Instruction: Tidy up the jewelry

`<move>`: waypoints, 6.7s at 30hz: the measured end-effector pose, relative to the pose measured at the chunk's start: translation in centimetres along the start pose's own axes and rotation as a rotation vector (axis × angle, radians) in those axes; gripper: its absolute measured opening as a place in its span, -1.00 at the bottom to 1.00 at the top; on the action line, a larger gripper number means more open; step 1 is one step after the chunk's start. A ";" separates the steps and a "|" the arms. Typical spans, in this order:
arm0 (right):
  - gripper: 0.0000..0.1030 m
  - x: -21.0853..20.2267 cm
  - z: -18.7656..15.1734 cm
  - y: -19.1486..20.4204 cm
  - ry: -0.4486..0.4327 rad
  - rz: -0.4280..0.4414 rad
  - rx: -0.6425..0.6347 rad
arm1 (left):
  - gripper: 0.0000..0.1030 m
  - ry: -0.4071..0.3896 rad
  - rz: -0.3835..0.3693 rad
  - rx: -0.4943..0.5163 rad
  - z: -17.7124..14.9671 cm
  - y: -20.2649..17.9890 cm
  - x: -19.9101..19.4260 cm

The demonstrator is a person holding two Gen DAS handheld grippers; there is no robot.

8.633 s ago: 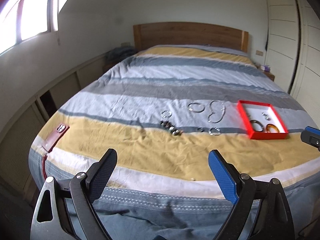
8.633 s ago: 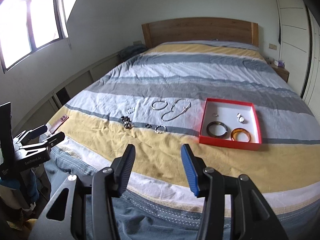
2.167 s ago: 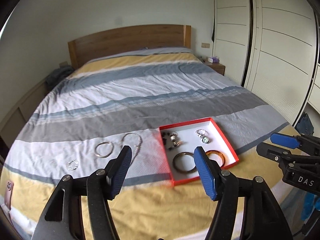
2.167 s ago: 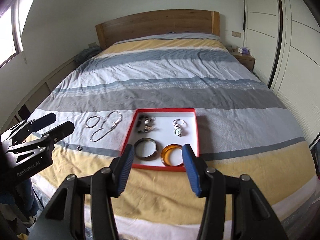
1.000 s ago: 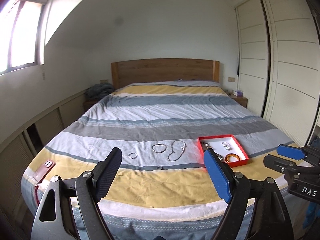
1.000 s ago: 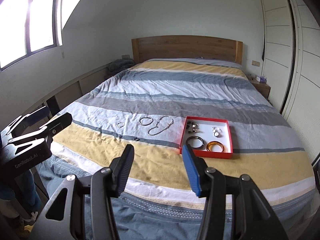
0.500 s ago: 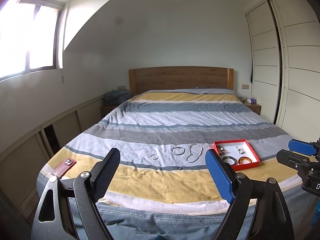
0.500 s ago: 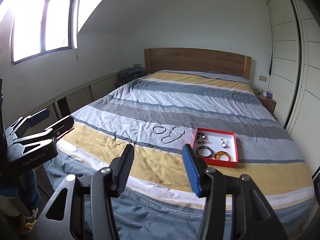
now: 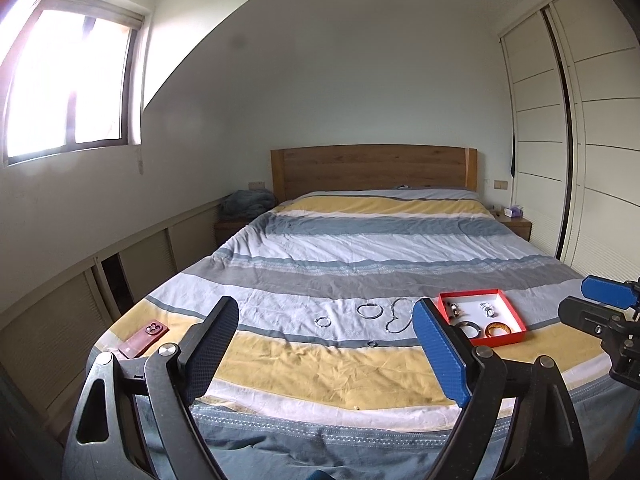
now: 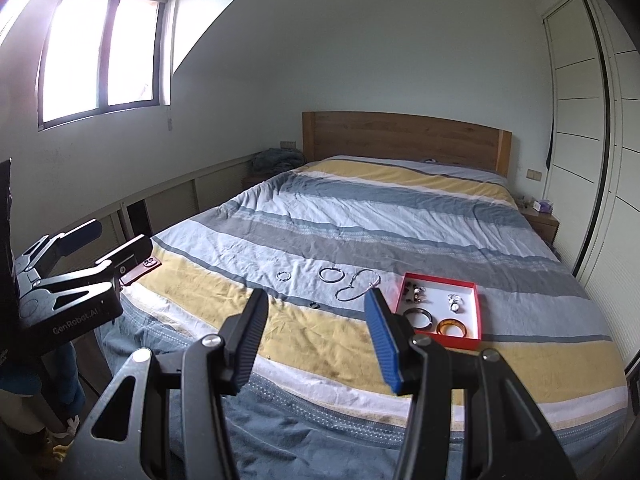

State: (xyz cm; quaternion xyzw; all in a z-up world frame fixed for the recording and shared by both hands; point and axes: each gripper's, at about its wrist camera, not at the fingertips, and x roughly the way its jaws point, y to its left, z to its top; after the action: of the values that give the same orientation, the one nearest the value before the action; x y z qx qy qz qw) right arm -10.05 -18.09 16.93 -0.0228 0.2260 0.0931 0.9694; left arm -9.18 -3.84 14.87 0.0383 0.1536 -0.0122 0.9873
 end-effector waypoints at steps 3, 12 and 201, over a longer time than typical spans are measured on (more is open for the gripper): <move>-0.07 0.3 -0.1 0.1 0.008 0.002 -0.002 | 0.70 0.001 0.007 0.001 -0.1 0.1 0.4; -0.07 3.1 -0.4 0.3 0.059 0.014 -0.002 | 0.70 0.062 0.015 -0.024 -1.1 1.0 3.3; -0.40 24.3 -7.1 -27.8 0.492 -0.101 0.154 | 0.31 0.503 -0.477 0.301 -4.6 -26.9 32.8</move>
State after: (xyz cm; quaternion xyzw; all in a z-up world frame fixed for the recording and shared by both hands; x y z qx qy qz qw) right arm 13.56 -41.87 -0.12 0.0179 0.4598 0.0188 0.8876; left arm 19.71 -30.72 -1.39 0.1479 0.3921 -0.2545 0.8715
